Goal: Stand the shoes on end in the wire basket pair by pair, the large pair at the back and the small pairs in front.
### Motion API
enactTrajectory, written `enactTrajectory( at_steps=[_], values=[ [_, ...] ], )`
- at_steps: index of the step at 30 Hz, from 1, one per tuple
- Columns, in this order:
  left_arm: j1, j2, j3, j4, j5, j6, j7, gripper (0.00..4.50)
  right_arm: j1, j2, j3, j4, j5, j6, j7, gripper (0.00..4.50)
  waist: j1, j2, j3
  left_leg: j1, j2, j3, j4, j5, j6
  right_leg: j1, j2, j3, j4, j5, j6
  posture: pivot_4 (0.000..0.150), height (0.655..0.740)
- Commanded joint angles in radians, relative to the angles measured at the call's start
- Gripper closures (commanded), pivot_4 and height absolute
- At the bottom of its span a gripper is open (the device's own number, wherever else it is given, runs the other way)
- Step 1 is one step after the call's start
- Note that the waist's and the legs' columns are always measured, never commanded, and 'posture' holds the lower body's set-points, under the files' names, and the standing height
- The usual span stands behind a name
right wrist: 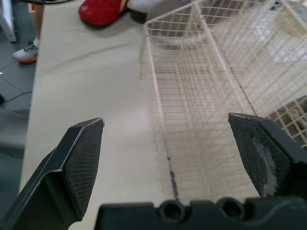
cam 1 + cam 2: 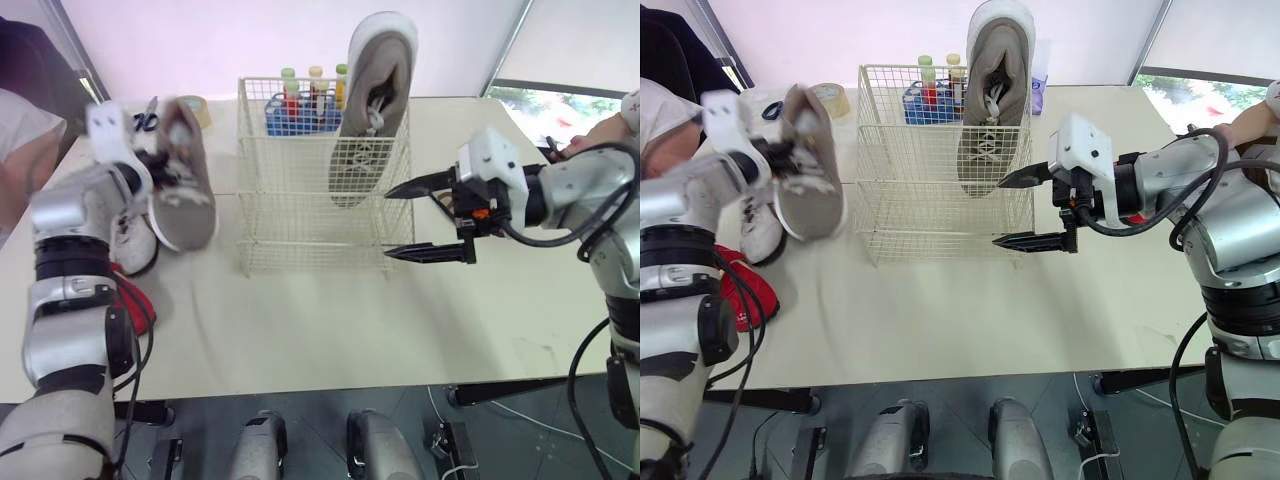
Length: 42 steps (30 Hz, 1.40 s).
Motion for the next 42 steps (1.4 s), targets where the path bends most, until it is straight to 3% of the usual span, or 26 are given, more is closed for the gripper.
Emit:
enactTrajectory(
  at_steps=[1, 8, 13, 19, 32, 42],
  values=[
    [-0.116, 0.025, 0.069, -0.124, 0.015, -0.216, 0.037, 4.45, -0.033, -0.024, -0.094, -0.003, 0.046, 0.026, -0.026, 0.00, 0.004, 0.000, 0.000, 0.000, 0.000, 0.000, 0.000, 0.000, 0.000, 0.000, 0.000, 0.000, 0.000, 0.000, 0.000, 0.150, 0.7400],
    [-0.204, -0.161, 0.013, -0.200, 0.072, -0.579, 0.067, 4.45, -0.082, -0.034, -0.158, 0.100, 0.030, 0.013, -0.106, 0.00, 0.036, -0.001, -0.001, -0.001, -0.001, 0.000, 0.002, -0.001, 0.002, 0.002, -0.001, -0.001, -0.002, 0.000, 0.000, 0.150, 0.7400],
    [-0.272, -0.295, -0.049, -0.032, 0.141, -0.802, 0.073, 4.45, -0.069, -0.041, -0.187, 0.138, 0.018, -0.014, -0.142, 0.00, 0.049, -0.001, -0.001, -0.001, -0.001, 0.001, 0.004, 0.000, 0.003, 0.003, -0.001, -0.001, -0.003, 0.000, 0.000, 0.150, 0.7400],
    [-0.343, -0.385, -0.089, 0.176, 0.195, -0.999, 0.083, 4.45, -0.019, -0.062, -0.232, 0.124, 0.039, -0.013, -0.156, 0.00, 0.039, -0.001, -0.001, -0.001, -0.001, 0.001, 0.002, 0.000, 0.003, 0.002, -0.001, -0.001, -0.003, 0.001, 0.002, 0.150, 0.7400],
    [-0.424, -0.529, -0.097, 0.423, 0.214, -1.165, 0.091, 4.45, 0.081, -0.085, -0.302, 0.014, 0.094, 0.043, -0.221, 0.00, 0.045, -0.001, 0.000, -0.002, -0.001, 0.001, 0.002, -0.001, 0.005, 0.002, -0.001, -0.001, -0.004, 0.002, 0.003, 0.150, 0.7400],
    [-0.332, -0.579, -0.131, 0.489, 0.290, -1.200, 0.164, 4.45, 0.057, -0.071, -0.278, 0.017, 0.107, 0.042, -0.257, 0.00, 0.048, -0.001, 0.000, -0.002, -0.001, 0.001, 0.002, -0.001, 0.005, 0.002, -0.001, -0.001, -0.004, 0.002, 0.003, 0.150, 0.7400]
  ],
)
